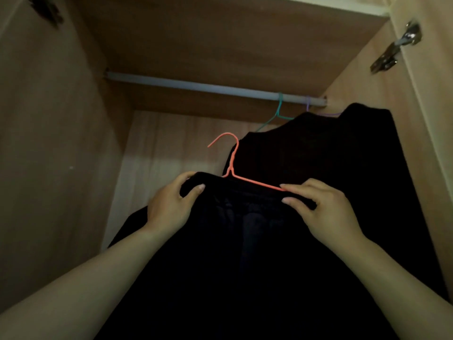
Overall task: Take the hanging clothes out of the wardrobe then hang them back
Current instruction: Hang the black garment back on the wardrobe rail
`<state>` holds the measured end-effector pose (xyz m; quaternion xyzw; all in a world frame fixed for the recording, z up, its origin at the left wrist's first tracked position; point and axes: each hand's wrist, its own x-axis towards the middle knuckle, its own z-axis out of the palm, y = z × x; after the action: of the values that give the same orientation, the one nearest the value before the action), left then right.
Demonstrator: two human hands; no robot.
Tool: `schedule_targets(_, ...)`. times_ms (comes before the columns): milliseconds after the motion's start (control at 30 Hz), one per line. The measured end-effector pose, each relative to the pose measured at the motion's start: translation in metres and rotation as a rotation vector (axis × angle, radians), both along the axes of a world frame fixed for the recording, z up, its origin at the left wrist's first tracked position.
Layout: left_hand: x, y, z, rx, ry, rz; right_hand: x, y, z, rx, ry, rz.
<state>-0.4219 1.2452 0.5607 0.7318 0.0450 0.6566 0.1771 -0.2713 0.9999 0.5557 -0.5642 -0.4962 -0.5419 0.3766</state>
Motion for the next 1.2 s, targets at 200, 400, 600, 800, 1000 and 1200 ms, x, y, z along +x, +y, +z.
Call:
schedule_targets(200,0.074,0.051,0.077,0.087,-0.043,0.062,0.054,0.043,0.084,0.073,-0.043,-0.073)
schedule_targets(400,0.137,0.080,0.129,0.135,-0.080,0.029,0.089,0.062,0.140,0.166,0.004,-0.156)
schedule_targets(600,0.163,0.078,0.181,0.128,-0.123,0.059,0.093,0.053,0.204,0.272,0.031,-0.290)
schedule_targets(800,0.182,0.094,0.227,0.193,0.078,-0.085,0.089,0.045,0.276,0.313,0.023,-0.390)
schedule_targets(1000,0.206,0.103,0.228,0.149,0.230,-0.296,0.091,0.058,0.305,0.273,0.126,-0.523)
schedule_targets(1200,0.227,0.102,0.196,0.130,0.223,-0.332,0.082,0.104,0.276,0.135,0.112,-0.642)
